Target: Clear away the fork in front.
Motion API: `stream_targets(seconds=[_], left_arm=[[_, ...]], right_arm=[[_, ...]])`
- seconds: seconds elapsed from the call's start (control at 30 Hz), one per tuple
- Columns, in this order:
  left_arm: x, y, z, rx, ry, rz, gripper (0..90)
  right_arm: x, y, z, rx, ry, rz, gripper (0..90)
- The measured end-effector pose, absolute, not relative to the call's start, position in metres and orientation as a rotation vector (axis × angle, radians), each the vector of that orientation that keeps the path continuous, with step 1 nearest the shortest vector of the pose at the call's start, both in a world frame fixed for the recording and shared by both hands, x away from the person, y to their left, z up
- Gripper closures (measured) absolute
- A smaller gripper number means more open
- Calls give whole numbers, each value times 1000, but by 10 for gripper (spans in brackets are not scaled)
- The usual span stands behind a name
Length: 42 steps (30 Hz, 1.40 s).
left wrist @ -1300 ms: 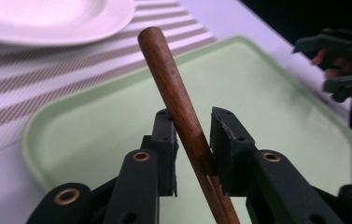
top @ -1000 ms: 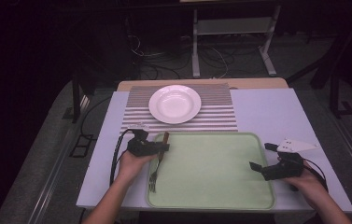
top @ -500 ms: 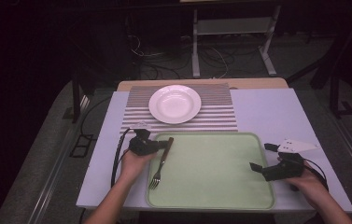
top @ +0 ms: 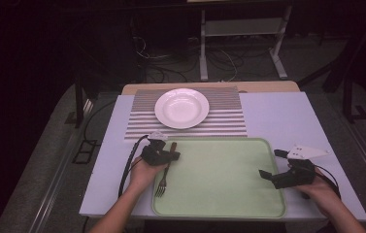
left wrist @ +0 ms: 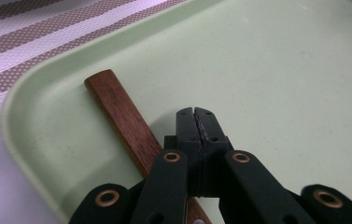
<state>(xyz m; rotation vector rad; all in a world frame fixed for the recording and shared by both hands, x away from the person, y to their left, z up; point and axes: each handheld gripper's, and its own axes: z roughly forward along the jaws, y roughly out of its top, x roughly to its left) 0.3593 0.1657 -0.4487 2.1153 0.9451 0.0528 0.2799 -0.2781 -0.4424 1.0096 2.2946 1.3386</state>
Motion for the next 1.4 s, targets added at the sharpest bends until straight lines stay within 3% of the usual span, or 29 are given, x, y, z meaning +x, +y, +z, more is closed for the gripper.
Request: stream_targets(seconds=[0.57, 0.87, 1.0, 1.2, 1.4], left_arm=[[361, 182, -448, 2104, 969, 100, 887], [358, 183, -443, 2087, 933, 109, 797], [354, 187, -436, 2064, 905, 113, 716], [342, 193, -425, 2046, 867, 157, 466], [329, 199, -414, 2013, 813, 180, 323]], right_arm=[[280, -278, -444, 1000, 2317, 1320, 20], [280, -278, -444, 1001, 2318, 1321, 20], [280, -278, -444, 1000, 2320, 1322, 20], [280, -279, -444, 1004, 2319, 1323, 20], [280, -278, -445, 998, 2324, 1322, 20]])
